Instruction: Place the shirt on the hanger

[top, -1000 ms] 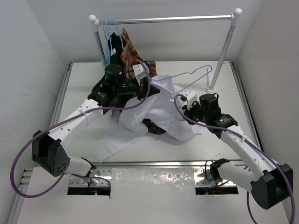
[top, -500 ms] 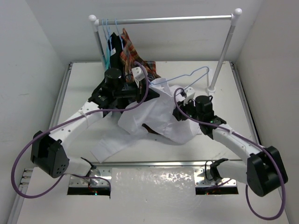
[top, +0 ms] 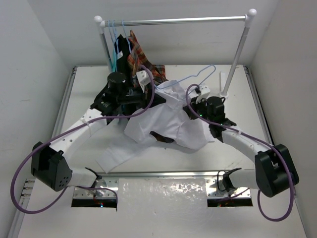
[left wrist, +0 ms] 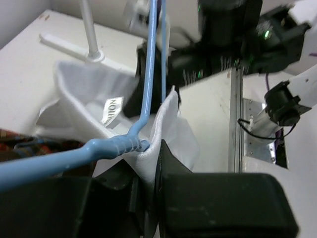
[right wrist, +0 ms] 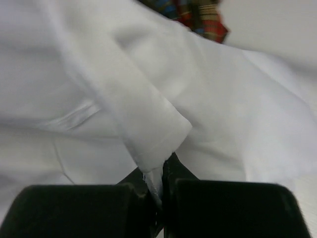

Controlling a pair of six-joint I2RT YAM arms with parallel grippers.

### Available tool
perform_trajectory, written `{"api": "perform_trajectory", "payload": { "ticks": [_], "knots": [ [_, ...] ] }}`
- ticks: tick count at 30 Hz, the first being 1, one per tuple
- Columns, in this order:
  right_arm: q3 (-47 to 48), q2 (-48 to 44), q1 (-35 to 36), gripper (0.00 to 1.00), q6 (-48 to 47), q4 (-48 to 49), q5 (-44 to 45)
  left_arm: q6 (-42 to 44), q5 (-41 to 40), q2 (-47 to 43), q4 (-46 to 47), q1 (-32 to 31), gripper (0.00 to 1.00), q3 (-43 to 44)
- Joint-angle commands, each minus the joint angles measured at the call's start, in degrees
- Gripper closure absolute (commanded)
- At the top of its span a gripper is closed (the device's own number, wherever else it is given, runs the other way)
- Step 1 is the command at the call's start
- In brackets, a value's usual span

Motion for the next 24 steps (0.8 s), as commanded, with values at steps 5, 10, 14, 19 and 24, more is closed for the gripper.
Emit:
{"api": "perform_trajectory", "payload": {
  "ticks": [5, 10, 14, 19, 24],
  "knots": [
    [5.1, -7.5, -11.0, 1.00, 4.4, -11.2, -0.9, 21.9, -4.0, -3.7, -17.7, 0.9, 1.00, 0.4],
    [9.0, -10.4, -13.3, 1.00, 3.7, -18.1, -1.7, 35.5, -15.4, -3.4, -25.1, 0.7, 1.00, -2.1],
    [13.0, -10.3, -13.5, 1.00, 2.5, -24.9, 0.5, 39.1, -22.4, -2.5, -26.5, -0.1, 1.00, -2.9],
    [13.9, -12.1, -13.6, 1.00, 1.7, -26.8, 3.6, 35.0, -30.7, -0.9, -26.6, -0.7, 1.00, -1.4],
    [13.5, -14.9, -13.2, 1.00, -1.7, -26.8, 5.2, 26.7, -36.3, -0.1, -26.5, -1.5, 1.00, 0.3]
  ]
}}
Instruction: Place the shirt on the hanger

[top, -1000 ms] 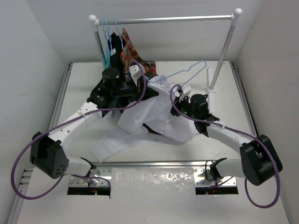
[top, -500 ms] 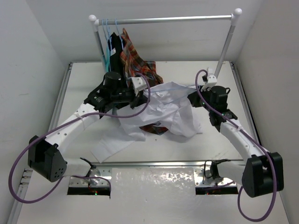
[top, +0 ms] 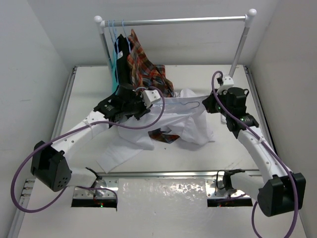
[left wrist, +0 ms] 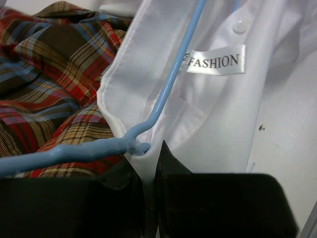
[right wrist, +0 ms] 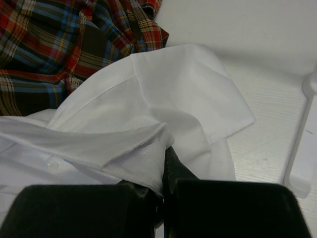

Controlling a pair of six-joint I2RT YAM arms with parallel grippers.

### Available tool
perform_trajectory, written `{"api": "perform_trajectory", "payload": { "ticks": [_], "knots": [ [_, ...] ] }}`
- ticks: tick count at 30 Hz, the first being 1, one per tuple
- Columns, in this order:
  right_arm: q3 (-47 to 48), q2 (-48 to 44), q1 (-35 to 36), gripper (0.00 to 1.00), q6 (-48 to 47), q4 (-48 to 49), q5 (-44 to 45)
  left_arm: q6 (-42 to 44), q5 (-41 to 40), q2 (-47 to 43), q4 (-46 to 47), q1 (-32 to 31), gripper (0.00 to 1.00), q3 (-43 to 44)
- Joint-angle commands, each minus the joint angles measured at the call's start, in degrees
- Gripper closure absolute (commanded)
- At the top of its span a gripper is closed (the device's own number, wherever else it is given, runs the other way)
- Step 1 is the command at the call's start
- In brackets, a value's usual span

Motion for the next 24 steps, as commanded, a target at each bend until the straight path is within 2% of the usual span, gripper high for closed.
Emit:
{"api": "perform_trajectory", "payload": {
  "ticks": [1, 5, 7, 9, 13, 16, 20, 24],
  "knots": [
    [2.0, -3.0, 0.0, 1.00, -3.9, 0.9, 5.2, -6.2, -8.9, 0.9, -0.9, 0.3, 1.00, 3.8],
    [2.1, -4.1, 5.0, 1.00, -10.4, -2.7, 6.1, -14.4, -14.9, 2.6, -2.3, -0.7, 1.00, 9.7],
    [1.8, -5.7, 8.0, 1.00, -14.7, -2.2, 4.9, -14.2, -20.3, 4.6, -5.2, -3.1, 1.00, 12.0],
    [1.4, -7.1, 10.9, 1.00, -16.5, 0.0, 2.9, -13.7, -21.9, 6.6, -7.2, -4.9, 1.00, 14.6],
    [0.4, -9.0, 15.2, 1.00, -18.7, 2.1, -2.1, -17.6, -21.0, 9.0, -10.7, -5.0, 1.00, 18.0],
    [0.0, -9.6, 17.4, 1.00, -23.3, 0.3, -5.8, -20.0, -20.2, 10.1, -11.8, -5.0, 1.00, 21.8],
    [-1.6, -6.6, 22.1, 1.00, -23.6, 0.8, -10.2, -22.6, -18.1, 12.6, -13.4, -5.1, 1.00, 28.4],
    [-4.6, -2.0, 28.0, 1.00, -22.3, 5.6, -9.5, -23.0, -9.7, 13.4, -11.8, -5.0, 1.00, 31.5]
  ]
}}
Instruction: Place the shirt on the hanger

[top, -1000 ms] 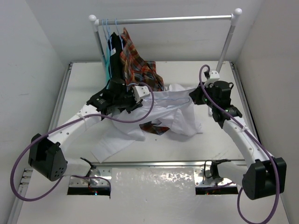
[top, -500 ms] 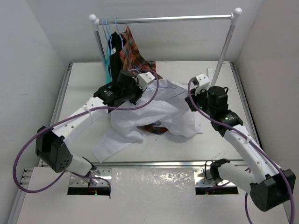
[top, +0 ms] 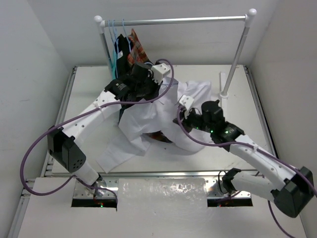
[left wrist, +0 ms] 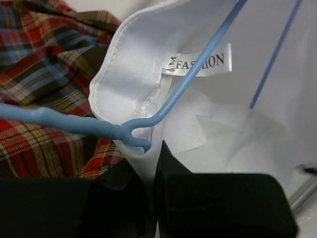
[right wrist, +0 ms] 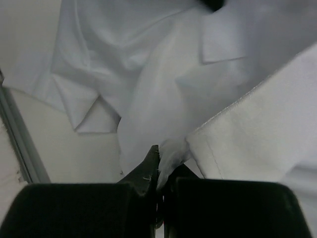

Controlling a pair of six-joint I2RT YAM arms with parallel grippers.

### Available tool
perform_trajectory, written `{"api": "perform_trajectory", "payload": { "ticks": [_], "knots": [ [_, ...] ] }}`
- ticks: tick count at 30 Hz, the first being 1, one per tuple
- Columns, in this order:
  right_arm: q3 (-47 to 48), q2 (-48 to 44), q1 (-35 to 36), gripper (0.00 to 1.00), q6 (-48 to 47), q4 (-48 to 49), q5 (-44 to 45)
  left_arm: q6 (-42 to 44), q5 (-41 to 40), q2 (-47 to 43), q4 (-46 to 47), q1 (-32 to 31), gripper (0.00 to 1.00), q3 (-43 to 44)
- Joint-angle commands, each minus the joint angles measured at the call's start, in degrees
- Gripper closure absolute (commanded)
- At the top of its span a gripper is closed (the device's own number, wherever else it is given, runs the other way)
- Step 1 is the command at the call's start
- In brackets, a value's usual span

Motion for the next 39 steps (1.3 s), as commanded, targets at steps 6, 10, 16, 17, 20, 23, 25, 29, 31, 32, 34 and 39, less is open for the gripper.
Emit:
{"api": "perform_trajectory", "payload": {
  "ticks": [6, 10, 16, 17, 20, 23, 25, 29, 31, 32, 34, 39],
  "knots": [
    [-3.4, 5.4, 3.6, 0.60, -1.4, 4.1, -2.3, -0.5, 11.5, -1.6, 3.1, 0.3, 1.00, 3.5],
    [1.6, -2.3, 2.5, 0.12, -5.9, -5.6, -3.1, 6.3, 20.1, -4.1, 4.2, 0.6, 1.00, 0.3],
    [24.0, -1.7, 1.9, 0.01, -12.2, -26.9, -11.0, 14.2, 28.7, -5.2, 5.2, 0.7, 1.00, -3.6],
    [26.2, -1.2, 1.6, 0.01, -12.3, -27.6, -12.1, 15.0, 29.4, -5.3, 5.3, 0.8, 1.00, -4.1],
    [34.8, 0.9, 0.9, 0.02, -12.7, -33.1, -8.8, 16.7, 31.8, -6.5, 6.3, 0.9, 1.00, -6.4],
    [43.5, 7.4, -2.6, 0.52, -18.5, -45.8, -1.6, 18.9, 34.8, -8.0, 6.3, 1.0, 1.00, -7.1],
    [46.4, 11.8, -6.6, 0.60, -20.9, -50.6, -5.6, 19.5, 35.5, -9.2, 7.0, 1.0, 1.00, -7.4],
    [43.2, 12.6, -8.2, 0.56, -21.2, -43.9, -14.5, 19.6, 35.2, -9.7, 7.3, 0.9, 1.00, -7.1],
    [38.0, 10.7, -8.2, 0.62, -17.9, -37.0, -16.7, 20.0, 35.6, -9.9, 7.3, 1.0, 1.00, -7.6],
    [36.9, 10.4, -8.2, 0.65, -17.1, -31.7, -18.5, 20.6, 35.9, -10.0, 7.3, 1.0, 1.00, -7.8],
    [36.3, 11.1, -8.1, 0.75, -15.4, -28.4, -19.8, 21.3, 36.0, -10.1, 7.1, 0.9, 1.00, -8.1],
    [36.8, 14.0, -7.5, 0.74, -14.1, -28.7, -21.7, 21.8, 35.5, -10.0, 7.1, 0.9, 1.00, -8.0]
  ]
}}
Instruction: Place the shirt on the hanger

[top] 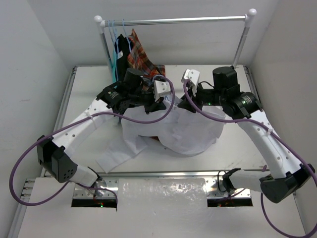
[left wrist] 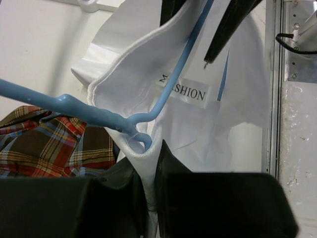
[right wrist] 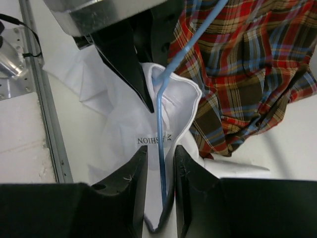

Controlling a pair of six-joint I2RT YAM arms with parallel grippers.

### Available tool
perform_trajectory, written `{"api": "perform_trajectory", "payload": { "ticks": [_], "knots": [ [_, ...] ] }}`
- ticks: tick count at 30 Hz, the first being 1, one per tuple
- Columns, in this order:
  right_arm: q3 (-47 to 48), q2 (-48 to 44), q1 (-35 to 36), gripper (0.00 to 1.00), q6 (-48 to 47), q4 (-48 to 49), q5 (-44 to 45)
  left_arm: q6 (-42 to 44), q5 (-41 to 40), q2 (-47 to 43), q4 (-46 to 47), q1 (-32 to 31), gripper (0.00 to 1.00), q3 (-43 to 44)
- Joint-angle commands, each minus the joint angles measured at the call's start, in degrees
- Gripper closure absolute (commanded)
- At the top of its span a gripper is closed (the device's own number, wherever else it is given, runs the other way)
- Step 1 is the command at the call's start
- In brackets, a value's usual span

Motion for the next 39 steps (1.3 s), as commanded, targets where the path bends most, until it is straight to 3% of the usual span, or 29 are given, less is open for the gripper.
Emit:
{"api": "perform_trajectory", "payload": {
  "ticks": [1, 3, 6, 7, 9, 10, 13, 16, 20, 33, 39],
  "knots": [
    [0.6, 1.2, 0.8, 0.74, 1.8, 5.0, -4.1, 1.5, 2.6, -2.1, 3.3, 0.3, 1.00, 0.4],
    [-0.2, 2.0, 0.9, 0.71, 1.5, 4.6, -2.1, 1.7, 2.9, -2.0, 3.4, 0.4, 1.00, 0.6],
    [-0.4, 0.6, 0.9, 0.55, -0.2, 3.9, 2.2, 1.9, 1.8, -2.0, 3.3, 0.4, 1.00, 0.3],
    [0.0, -0.7, 0.9, 0.45, -0.5, 4.7, 3.3, 2.3, 1.7, -2.0, 3.1, 0.4, 1.00, -0.1],
    [1.1, -1.8, 0.9, 0.41, -1.0, 4.7, 4.5, 2.2, 1.7, -2.2, 3.2, 0.4, 1.00, -0.4],
    [1.8, -2.0, 0.9, 0.41, -0.9, 4.8, 5.0, 2.2, 1.7, -2.3, 3.3, 0.4, 1.00, -0.7],
    [4.8, -2.4, 2.6, 0.57, 1.9, 5.8, 4.7, 2.2, 1.6, -2.3, 3.9, 0.4, 1.00, -1.3],
    [7.4, -0.9, 8.1, 0.59, -0.3, 2.7, 5.3, 2.1, 1.7, -2.1, 4.4, 0.4, 1.00, -1.2],
    [4.1, 0.2, 8.5, 0.63, 0.3, 3.7, 2.8, 1.6, 2.0, -2.3, 4.5, 0.4, 1.00, -1.0],
    [3.2, 6.2, 5.8, 0.59, 0.3, 4.3, 4.5, 2.7, 4.0, -4.2, 4.0, 0.4, 1.00, -2.7],
    [-2.6, 3.9, 4.6, 0.61, 0.6, 7.5, 3.5, 3.7, 4.6, -5.0, 3.5, 0.3, 1.00, -3.6]
  ]
}}
